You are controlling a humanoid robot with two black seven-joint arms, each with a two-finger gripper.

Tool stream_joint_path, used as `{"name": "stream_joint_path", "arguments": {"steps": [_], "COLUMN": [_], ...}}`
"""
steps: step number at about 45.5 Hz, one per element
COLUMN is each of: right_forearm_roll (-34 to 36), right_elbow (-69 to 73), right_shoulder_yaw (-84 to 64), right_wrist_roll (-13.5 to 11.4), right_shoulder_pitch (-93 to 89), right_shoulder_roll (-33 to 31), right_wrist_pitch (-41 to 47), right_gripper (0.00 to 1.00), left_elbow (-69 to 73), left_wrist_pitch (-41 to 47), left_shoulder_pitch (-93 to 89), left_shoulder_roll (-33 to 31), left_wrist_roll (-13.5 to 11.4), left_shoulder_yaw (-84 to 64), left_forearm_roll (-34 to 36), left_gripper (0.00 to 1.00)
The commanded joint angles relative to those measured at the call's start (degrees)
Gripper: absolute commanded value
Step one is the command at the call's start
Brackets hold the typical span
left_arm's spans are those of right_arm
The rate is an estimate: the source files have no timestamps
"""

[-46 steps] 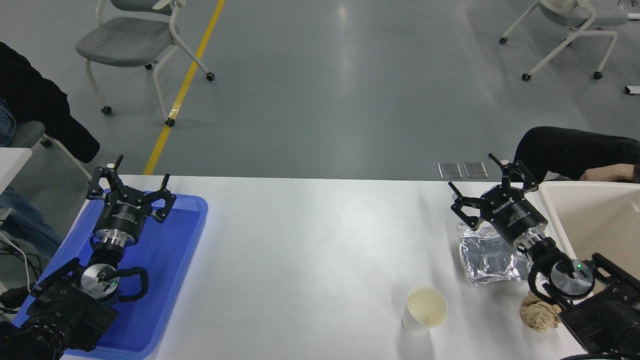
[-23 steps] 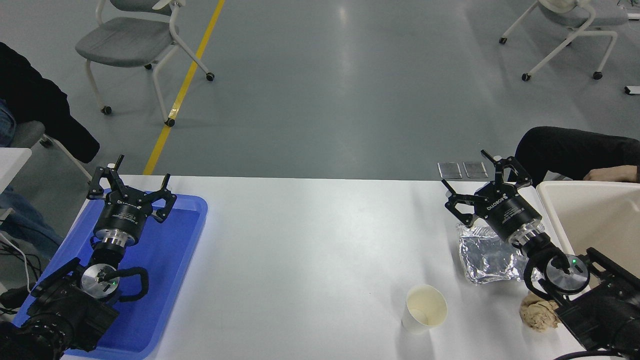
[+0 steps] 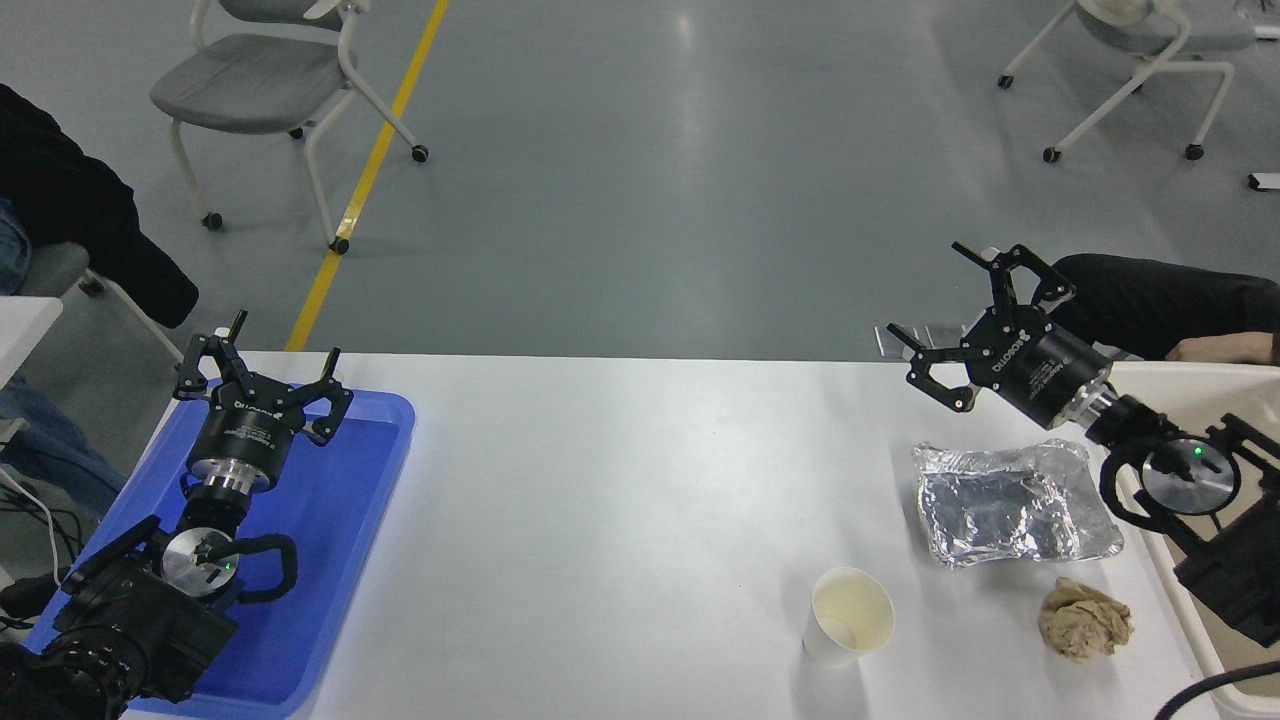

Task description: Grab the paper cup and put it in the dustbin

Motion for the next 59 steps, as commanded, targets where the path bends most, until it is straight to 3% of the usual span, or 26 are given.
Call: {"name": "stream_joint_path", "arguments": {"steps": [1, 7, 17, 33, 41, 53, 59], "right_forearm_roll": [-4.91, -5.08, -6.83, -24.32, -33.29, -32.68, -29.00], "right_elbow": [2.61, 3.22, 7.35, 21.40, 29.23, 34.42, 39.78], "right_shoulder_yaw": [-18.42, -34.50, -61.49, -80.58, -90.24, -108.26, -115.47], "right_wrist_roll": [-0.01, 0.07, 0.07, -0.10, -1.33, -0.72, -0.81], "right_shoulder_pitch": [13.64, 25.15, 45.10, 65.59, 73.67, 85.89, 90.81], "right_shoulder_roll": [-9.06, -12.67, -13.11, -10.39, -9.08, -2.48, 0.42], "right_wrist_pitch": [-0.07, 0.19, 0.28, -0.07, -0.16, 0.02, -0.16], "right_gripper": [1.00, 1.00, 1.00, 1.00, 1.00, 1.00, 1.00], "left_elbow": [0.14, -0.04, -0.04, 0.13, -0.04, 0.13, 0.13], "left_wrist_pitch": [0.00, 0.00, 0.00, 0.00, 0.00, 0.00, 0.00], "left_shoulder_pitch": [0.00, -0.09, -0.09, 0.00, 0.00, 0.00, 0.00], "left_shoulder_roll": [0.00, -0.09, -0.09, 0.00, 0.00, 0.00, 0.00], "left_wrist_roll": [0.01, 0.10, 0.10, 0.02, 0.10, 0.02, 0.10], "left_shoulder_yaw": [0.00, 0.00, 0.00, 0.00, 0.00, 0.00, 0.00], "left_forearm_roll": [0.00, 0.00, 0.00, 0.00, 0.00, 0.00, 0.00], "left_gripper": [1.00, 1.00, 1.00, 1.00, 1.00, 1.00, 1.00]}}
